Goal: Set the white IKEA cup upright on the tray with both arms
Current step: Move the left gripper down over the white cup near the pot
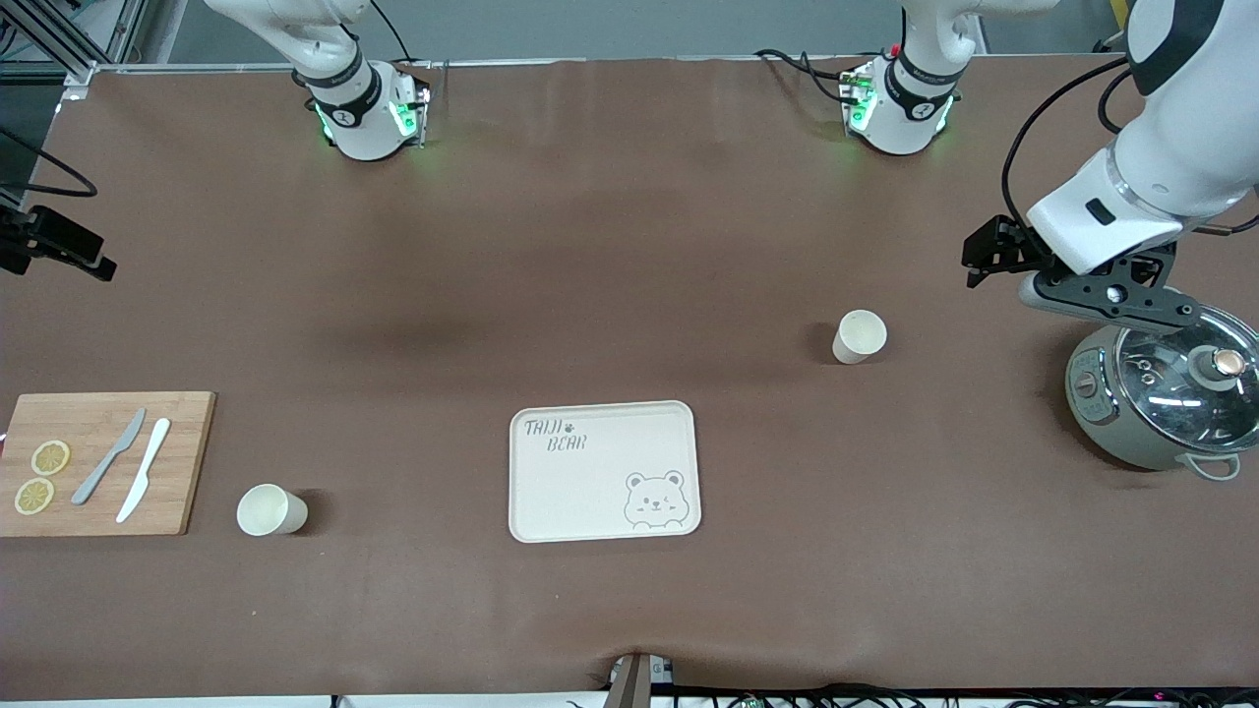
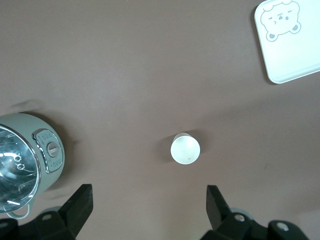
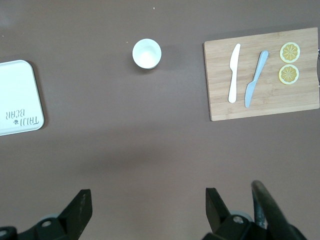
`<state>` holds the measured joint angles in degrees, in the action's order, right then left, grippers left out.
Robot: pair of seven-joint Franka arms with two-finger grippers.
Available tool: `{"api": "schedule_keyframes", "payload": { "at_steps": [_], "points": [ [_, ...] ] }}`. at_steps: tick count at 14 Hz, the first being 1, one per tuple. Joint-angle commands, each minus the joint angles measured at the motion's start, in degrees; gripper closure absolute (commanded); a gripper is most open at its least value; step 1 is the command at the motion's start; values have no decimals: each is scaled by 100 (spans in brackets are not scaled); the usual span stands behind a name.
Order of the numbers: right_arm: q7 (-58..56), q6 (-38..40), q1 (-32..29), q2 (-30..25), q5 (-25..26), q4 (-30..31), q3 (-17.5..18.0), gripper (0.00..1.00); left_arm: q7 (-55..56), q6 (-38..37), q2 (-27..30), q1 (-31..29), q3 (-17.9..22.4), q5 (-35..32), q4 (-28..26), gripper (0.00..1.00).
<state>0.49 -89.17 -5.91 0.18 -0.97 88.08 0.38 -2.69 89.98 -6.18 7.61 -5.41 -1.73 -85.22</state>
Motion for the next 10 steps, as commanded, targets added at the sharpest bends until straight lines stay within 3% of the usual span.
{"api": "schedule_keyframes", "payload": {
  "at_steps": [1, 3, 5, 7, 10],
  "points": [
    [74, -56, 63, -149, 97, 148, -12, 0, 119, -6, -6, -6, -30, -21, 40, 0],
    [74, -56, 63, -149, 97, 148, -12, 0, 76, -24, -6, 12, -39, -117, -56, 0],
    [74, -56, 63, -149, 97, 148, -12, 0, -63, 307, 326, -128, -48, -47, -1026, 0],
    [74, -56, 63, -149, 97, 148, -12, 0, -345, 1360, 783, -243, -48, 49, -2257, 0],
    [83, -117, 55, -132, 97, 113, -12, 0, -346, 2189, 882, -313, -48, 67, -3139, 0]
  ]
}}
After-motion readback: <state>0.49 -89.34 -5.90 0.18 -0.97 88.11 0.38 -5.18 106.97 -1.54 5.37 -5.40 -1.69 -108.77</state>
